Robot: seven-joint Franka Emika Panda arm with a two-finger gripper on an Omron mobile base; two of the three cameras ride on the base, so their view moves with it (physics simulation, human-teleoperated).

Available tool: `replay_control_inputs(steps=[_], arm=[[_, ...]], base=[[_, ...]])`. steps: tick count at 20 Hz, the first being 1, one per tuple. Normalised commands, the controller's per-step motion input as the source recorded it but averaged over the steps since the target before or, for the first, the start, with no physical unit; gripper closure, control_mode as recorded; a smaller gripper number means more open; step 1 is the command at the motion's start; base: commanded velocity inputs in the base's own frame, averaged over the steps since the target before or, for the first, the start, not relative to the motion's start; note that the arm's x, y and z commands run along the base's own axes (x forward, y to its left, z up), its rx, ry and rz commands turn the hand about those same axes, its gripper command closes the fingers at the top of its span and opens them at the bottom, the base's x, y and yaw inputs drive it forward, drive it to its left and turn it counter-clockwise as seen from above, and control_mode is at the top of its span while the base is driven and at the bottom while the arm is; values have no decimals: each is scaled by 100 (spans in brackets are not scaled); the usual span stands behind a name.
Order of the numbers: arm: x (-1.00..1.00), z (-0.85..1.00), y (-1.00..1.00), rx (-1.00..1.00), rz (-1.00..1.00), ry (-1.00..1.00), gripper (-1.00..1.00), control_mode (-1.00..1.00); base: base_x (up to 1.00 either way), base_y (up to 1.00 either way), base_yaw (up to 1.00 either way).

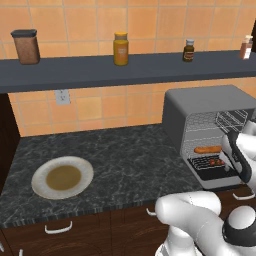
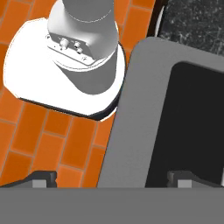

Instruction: Pick up the kebab skewer and baguette bread, and place them inside the toaster oven. Close the toaster oven door and start by setting the timer.

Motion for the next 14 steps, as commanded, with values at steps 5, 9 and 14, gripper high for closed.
replay_control_inputs(steps=[5,9,14], arm=[[20,0,-6,0,0,-3,-100,-100],[23,0,-1,0,0,-3,-100,-100],[19,-5,0,0,0,0,-100,-100]], base=[[0,0,0],[0,0,0],[0,0,0]])
